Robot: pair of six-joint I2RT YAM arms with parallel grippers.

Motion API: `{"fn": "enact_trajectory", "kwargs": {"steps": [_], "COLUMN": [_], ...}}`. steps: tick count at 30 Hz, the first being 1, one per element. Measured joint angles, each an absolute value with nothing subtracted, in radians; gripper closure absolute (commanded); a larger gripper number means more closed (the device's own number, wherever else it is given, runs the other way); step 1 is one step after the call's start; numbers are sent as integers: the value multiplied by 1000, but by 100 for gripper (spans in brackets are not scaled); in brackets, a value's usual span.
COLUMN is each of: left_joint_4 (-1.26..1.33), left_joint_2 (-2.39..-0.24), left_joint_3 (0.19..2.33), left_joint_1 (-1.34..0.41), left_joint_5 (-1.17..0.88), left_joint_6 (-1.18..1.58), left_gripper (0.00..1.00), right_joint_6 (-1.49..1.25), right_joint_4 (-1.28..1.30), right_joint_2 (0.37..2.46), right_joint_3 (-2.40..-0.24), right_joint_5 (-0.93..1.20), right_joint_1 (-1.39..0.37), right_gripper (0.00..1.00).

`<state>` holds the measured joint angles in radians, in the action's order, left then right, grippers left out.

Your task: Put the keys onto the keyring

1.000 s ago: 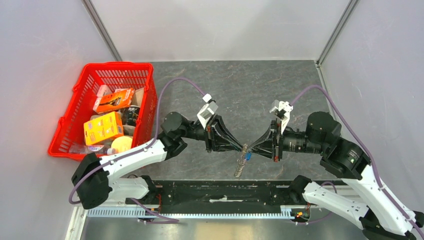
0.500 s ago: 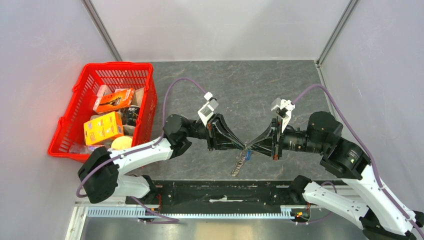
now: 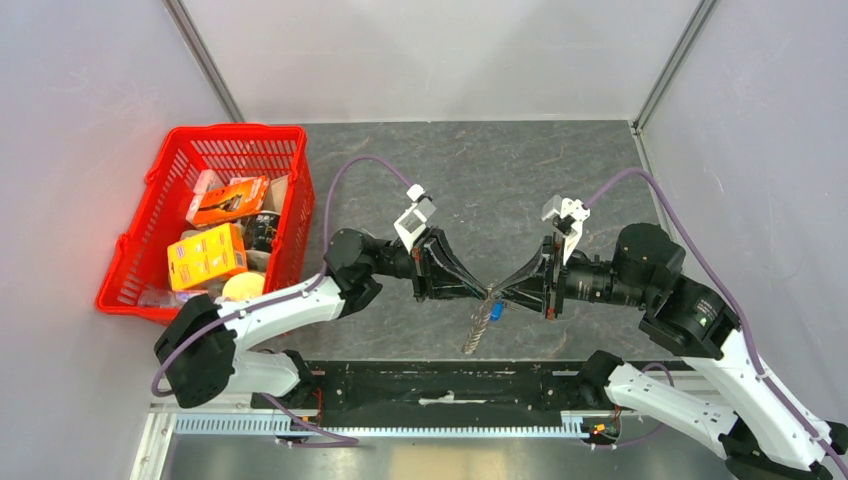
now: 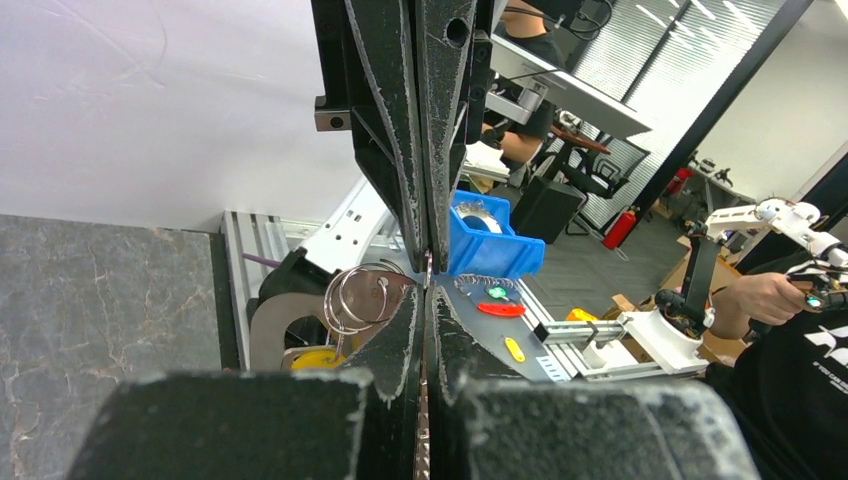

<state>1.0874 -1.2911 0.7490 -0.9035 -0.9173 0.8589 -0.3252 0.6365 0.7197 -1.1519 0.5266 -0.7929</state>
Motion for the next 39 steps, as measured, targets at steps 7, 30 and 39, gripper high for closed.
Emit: {"fn": "enact_trajectory", "kwargs": {"steps": [7,30,39], "left_joint_4": [979,522,274], "left_joint_2": [-1251,-1090,-1036], "left_joint_3": [749,732,735], "left_joint_1": [-904,-904,-904], "left_joint_5": [-926,-974,-944], "left_joint_6": [832,532,377], "left_gripper": [98,98,98], "right_joint_6": [-317,-350,-440], "right_joint_4": [650,879,890], "right_joint_2": [708,804,1051], "right_joint_3": [-1123,-1131,-988], "right_joint_5": [525,144,-69], "right_joint_1": [-794,-795,-794], "right_gripper": [50,44,48]}}
